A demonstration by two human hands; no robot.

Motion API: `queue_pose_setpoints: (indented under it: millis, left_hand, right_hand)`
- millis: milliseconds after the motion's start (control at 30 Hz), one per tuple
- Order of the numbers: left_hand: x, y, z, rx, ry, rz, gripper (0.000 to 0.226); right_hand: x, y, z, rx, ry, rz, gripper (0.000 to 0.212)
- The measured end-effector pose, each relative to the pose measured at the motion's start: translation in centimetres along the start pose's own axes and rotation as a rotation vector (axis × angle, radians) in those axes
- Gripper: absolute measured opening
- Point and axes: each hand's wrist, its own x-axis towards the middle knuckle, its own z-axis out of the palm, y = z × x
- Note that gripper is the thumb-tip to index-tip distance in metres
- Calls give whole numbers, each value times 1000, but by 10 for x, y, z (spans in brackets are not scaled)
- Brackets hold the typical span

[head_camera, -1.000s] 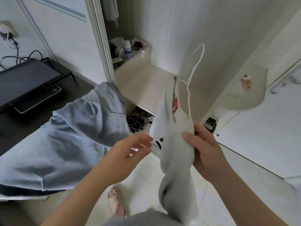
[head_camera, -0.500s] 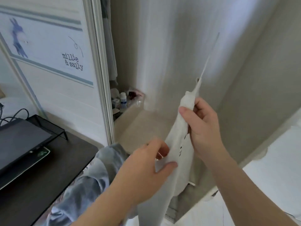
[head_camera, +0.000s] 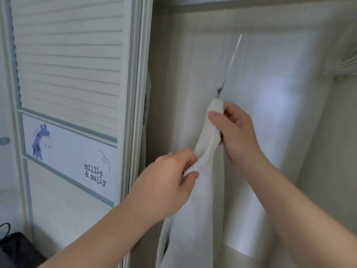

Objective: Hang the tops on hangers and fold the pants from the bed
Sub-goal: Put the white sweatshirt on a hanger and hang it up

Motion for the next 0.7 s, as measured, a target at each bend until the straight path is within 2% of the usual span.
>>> queue_pose_setpoints:
  millis: [100, 200, 300, 500, 600, 700]
  left_hand:
    - [53, -5, -12, 67, 53, 37, 20]
    - [110, -7, -22, 128, 93, 62, 12]
    - [168, -3, -29, 240, 133, 99, 9]
    - [263, 12, -53, 496, 183, 93, 22]
    - [298, 21, -61, 547, 198, 82, 9]
    - [321, 26, -63, 581, 204, 59, 9]
  right_hand:
    - [57, -2, -3, 7, -23, -87, 28]
    - [117, -8, -13, 28, -22, -167, 34]
    - [176, -17, -28, 19, -39, -242, 22]
    - [275, -34, -45, 32, -37, -242, 10]
    - [314, -41, -54, 29, -11, -219, 3]
    - [341, -40, -62, 40, 6, -165, 8]
